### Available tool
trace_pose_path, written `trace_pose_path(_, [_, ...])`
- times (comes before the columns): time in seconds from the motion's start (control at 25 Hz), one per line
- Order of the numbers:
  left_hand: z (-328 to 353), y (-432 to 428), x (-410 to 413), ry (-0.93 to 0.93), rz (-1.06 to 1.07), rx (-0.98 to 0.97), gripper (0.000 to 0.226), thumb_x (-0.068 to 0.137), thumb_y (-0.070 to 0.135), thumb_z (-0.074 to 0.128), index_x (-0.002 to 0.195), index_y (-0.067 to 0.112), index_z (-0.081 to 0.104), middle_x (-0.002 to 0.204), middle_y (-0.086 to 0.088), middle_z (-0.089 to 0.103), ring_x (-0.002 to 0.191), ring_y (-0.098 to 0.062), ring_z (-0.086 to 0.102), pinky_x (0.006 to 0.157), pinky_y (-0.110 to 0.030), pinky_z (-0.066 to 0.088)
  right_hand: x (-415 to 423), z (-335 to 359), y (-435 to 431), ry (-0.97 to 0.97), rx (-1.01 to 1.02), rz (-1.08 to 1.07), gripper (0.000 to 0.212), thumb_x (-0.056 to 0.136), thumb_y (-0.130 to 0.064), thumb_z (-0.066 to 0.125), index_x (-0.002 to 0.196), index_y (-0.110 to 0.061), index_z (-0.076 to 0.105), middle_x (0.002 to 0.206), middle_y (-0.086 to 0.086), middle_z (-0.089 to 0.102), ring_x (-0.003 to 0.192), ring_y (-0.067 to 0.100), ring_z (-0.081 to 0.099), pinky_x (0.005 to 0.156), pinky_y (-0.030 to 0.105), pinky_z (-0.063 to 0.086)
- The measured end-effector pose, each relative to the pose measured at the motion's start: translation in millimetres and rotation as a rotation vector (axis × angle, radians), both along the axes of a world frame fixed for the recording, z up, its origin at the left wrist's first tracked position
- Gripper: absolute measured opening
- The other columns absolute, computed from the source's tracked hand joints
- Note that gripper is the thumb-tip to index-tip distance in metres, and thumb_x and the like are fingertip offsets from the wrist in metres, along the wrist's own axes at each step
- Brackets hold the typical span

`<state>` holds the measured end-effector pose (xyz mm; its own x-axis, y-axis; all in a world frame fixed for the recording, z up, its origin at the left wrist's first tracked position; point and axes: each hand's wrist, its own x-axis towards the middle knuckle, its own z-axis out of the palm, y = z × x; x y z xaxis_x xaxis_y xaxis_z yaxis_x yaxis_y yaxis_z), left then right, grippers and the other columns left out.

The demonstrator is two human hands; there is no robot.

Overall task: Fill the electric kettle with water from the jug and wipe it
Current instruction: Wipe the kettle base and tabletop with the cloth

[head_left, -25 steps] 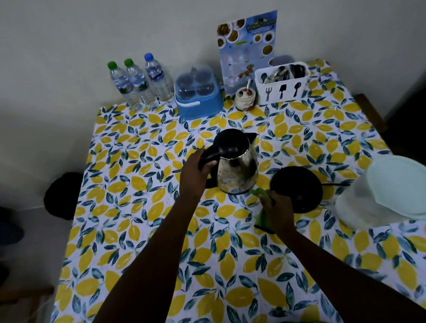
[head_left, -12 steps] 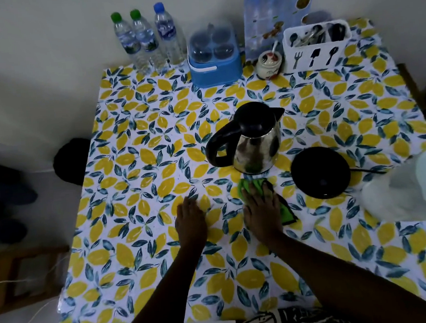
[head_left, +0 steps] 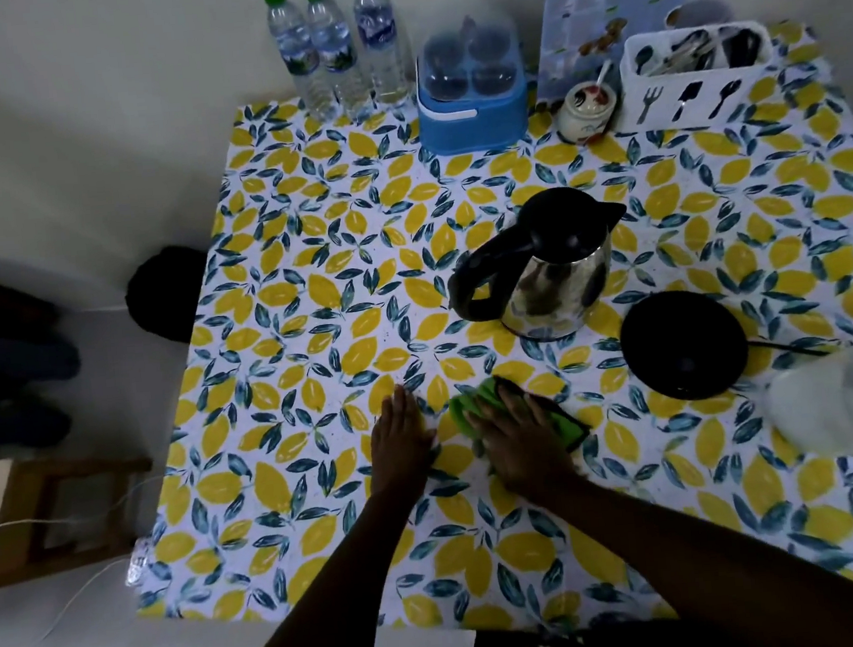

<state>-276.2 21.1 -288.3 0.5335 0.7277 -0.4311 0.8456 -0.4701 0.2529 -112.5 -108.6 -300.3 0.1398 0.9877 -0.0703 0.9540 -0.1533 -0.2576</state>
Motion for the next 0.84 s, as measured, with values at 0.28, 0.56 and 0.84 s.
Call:
trace_pose_path(0.28, [-6, 3, -2, -0.033, -0.015, 0.03, 0.069, 0.1, 0.038, 0.038, 0.152, 0.013, -0.001, 0.16, -0.004, -0.013, 0.145, -0.021, -0.016, 0.122, -0.041, 0.011, 15, 6, 130, 0.113, -0.078, -0.405, 0.054, 0.096, -0.032, 0.045, 0.148, -0.022, 0.033, 0.153, 0.005, 0.038, 0.14, 0.035, 0.031, 0.113, 0.054, 0.025])
trace_pose_path(0.56, [1, 1, -3, -0.039, -0.01, -0.012, 0.072, 0.099, 0.043, 0.036, 0.151, 0.014, -0.005, 0.162, -0.006, -0.01, 0.148, -0.024, -0.013, 0.121, -0.04, 0.006, -30, 6, -41, 0.005, -0.068, 0.088, 0.063, 0.093, -0.037, 0.042, 0.152, -0.032, 0.018, 0.156, 0.0, 0.033, 0.142, 0.033, 0.028, 0.111, 0.057, 0.027])
trace_pose_path(0.84, [5, 4, -2, -0.046, -0.009, -0.051, 0.071, 0.1, 0.039, 0.038, 0.152, 0.014, -0.004, 0.162, -0.005, -0.01, 0.149, -0.024, -0.012, 0.122, -0.045, 0.009, 24, 7, 46, -0.002, -0.047, -0.346, 0.052, 0.094, -0.036, 0.035, 0.145, -0.027, 0.037, 0.154, 0.001, 0.038, 0.141, 0.032, 0.03, 0.109, 0.054, 0.028])
